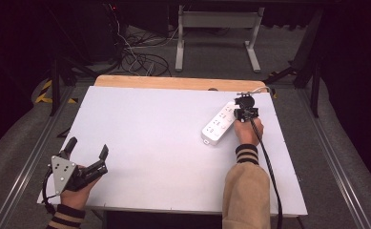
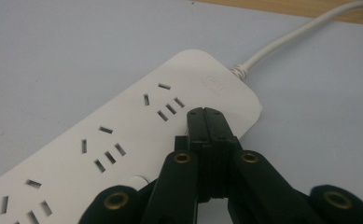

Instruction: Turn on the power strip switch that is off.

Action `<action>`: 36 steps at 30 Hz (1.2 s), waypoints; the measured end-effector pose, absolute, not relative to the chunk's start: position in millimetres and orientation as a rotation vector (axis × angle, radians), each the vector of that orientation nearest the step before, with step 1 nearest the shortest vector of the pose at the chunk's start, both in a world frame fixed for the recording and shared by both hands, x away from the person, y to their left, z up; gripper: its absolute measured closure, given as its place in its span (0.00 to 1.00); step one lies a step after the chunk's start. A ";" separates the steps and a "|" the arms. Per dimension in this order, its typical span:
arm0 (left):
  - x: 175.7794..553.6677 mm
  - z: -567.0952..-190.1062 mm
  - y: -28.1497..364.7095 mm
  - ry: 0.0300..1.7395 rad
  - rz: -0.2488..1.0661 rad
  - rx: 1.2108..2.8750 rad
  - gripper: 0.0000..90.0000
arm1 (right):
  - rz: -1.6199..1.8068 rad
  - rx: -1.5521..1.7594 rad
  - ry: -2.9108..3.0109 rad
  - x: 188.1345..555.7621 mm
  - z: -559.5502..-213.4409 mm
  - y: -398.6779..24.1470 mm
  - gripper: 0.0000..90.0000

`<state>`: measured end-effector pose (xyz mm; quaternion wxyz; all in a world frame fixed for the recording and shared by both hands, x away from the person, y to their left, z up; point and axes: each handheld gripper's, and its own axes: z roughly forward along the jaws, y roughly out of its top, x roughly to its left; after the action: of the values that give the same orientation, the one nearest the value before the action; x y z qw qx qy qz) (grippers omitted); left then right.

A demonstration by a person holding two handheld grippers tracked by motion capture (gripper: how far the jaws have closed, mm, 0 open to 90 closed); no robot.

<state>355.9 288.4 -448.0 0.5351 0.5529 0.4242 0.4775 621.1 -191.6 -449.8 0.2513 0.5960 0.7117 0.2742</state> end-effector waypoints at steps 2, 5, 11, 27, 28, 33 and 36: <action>356.0 -448.1 288.4 1.010 1.140 1.317 0.06 | 0.747 1.626 1.942 621.1 -449.3 -192.0 1.00; 356.1 -449.1 289.8 1.019 1.138 1.316 0.06 | 0.829 1.601 1.891 617.7 -444.9 -196.5 1.00; 354.6 -449.2 291.3 1.020 1.141 1.316 0.06 | 1.021 1.459 1.773 590.1 -412.6 -212.0 1.00; 356.3 -453.0 286.3 1.032 1.185 1.338 0.06 | 1.330 1.046 1.505 412.3 -413.8 -274.7 1.00; 356.6 -453.3 285.5 1.028 1.184 1.340 0.06 | 1.330 1.046 1.505 412.3 -413.8 -274.7 1.00; 353.9 -454.4 281.8 1.012 1.189 1.356 0.06 | 1.358 0.996 1.395 392.9 -429.4 -270.6 1.00; 353.4 -455.4 283.0 1.009 1.189 1.363 0.06 | 1.371 1.011 1.355 391.4 -433.8 -272.5 1.00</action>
<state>353.4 283.0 -455.4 0.5099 0.5659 0.4191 0.4940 391.4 -272.5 -433.8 0.4642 0.4113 0.5514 0.5579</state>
